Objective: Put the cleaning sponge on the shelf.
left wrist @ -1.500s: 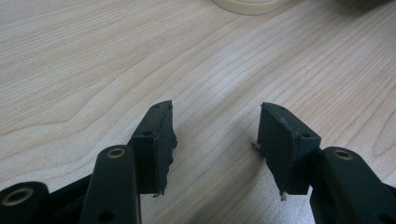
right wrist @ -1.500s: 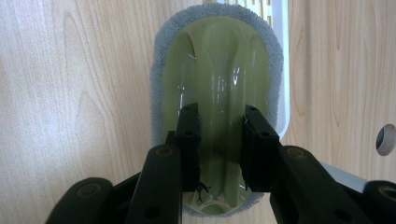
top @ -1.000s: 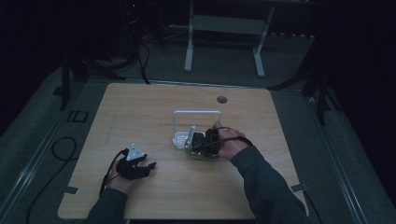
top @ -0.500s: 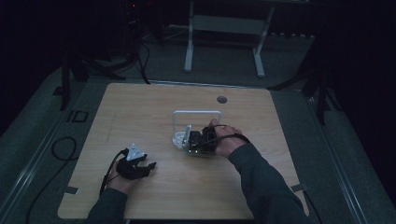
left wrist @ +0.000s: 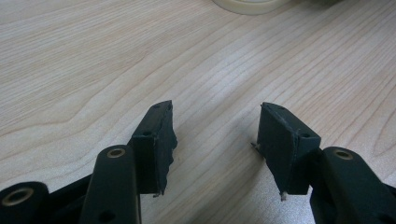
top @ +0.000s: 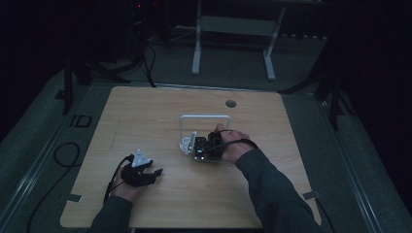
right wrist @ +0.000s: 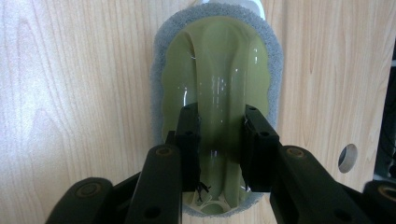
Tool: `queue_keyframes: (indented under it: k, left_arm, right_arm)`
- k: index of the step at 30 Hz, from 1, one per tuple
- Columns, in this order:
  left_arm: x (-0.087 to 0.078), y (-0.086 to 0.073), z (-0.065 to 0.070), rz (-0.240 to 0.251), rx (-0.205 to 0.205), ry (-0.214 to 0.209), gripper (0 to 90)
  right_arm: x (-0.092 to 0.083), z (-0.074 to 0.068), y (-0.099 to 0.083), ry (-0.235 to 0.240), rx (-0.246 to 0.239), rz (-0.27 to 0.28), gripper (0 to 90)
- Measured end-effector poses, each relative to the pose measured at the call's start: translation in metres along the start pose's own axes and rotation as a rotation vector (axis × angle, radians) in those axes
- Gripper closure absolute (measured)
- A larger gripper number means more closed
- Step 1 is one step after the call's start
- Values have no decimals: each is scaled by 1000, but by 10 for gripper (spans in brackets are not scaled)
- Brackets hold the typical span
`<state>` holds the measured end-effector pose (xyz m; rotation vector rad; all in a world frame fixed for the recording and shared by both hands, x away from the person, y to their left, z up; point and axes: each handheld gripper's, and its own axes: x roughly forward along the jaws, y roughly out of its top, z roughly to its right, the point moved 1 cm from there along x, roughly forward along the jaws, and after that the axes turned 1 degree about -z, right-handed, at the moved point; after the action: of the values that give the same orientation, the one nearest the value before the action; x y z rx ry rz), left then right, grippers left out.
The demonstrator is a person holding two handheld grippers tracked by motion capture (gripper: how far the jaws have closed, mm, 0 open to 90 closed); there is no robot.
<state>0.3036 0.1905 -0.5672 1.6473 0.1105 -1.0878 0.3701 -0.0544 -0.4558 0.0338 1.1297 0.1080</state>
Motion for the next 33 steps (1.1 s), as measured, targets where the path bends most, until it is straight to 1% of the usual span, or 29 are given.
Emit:
queue_keyframes:
  k: [6,15,18,21,24,25,26,33]
  left_arm:
    - [0,0,0,0,0,0,462]
    - [0,0,0,0,0,0,462]
    - [0,0,0,0,0,0,462]
    - [0,0,0,0,1,0,461]
    - [0,0,0,0,2,0,460]
    - [0,0,0,0,2,0,460]
    - [0,0,0,0,2,0,460]
    - [0,0,0,0,2,0,460]
  right_arm:
    - [1,2,2,-13,0,5,715]
    - [5,1,6,-49,-26,6,715]
    - [6,1,8,-56,-27,7,715]
    - [8,1,10,-60,-35,-2,715]
    - [10,1,11,-73,-49,-18,715]
    - [11,1,12,-85,-57,-22,715]
    - [11,1,13,-87,-55,-26,715]
    - [13,5,20,-80,-56,-7,715]
